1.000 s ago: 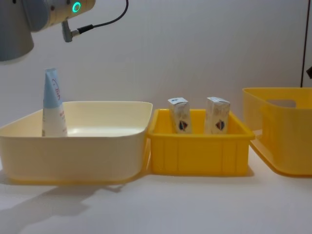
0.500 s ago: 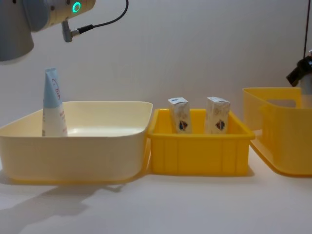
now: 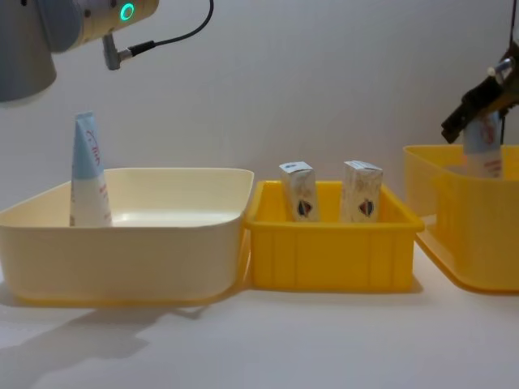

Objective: Bimanual collaborative sorting of washing and personal care products

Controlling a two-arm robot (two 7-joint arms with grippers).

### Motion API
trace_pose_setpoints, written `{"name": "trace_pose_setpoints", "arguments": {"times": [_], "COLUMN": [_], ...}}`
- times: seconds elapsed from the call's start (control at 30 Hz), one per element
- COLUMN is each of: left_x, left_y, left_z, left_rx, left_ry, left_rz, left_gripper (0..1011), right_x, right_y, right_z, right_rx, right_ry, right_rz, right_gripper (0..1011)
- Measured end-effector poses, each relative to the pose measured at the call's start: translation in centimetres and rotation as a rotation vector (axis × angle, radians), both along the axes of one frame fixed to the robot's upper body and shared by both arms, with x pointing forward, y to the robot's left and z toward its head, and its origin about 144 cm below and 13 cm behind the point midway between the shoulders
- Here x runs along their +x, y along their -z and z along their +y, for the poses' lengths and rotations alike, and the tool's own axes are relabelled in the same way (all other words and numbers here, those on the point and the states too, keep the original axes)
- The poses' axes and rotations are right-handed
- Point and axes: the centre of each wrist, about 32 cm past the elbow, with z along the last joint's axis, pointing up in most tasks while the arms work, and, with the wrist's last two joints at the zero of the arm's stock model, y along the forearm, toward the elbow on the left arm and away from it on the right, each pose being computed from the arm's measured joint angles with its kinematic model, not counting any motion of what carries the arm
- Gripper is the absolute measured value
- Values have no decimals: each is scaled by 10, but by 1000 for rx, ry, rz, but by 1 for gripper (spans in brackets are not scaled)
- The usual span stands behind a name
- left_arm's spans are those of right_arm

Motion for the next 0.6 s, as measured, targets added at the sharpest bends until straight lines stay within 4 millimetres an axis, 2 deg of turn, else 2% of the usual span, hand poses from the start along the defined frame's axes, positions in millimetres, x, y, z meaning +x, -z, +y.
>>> {"name": "trace_pose_setpoints", "arguments": {"times": [0.3, 0.6], "left_x": [0, 0], "left_y": [0, 0], "left_z": [0, 0], "left_rx": [0, 0], "left_ry": [0, 0], "left_rz": [0, 0], "left_gripper": [1003, 1002], "right_x": [19, 25], "right_y": [-17, -27], "right_z": [-4, -9], "right_rx": [-1, -8], "right_ry": [-127, -190], "right_rz": [90, 143], "right_gripper": [1001, 1001]}}
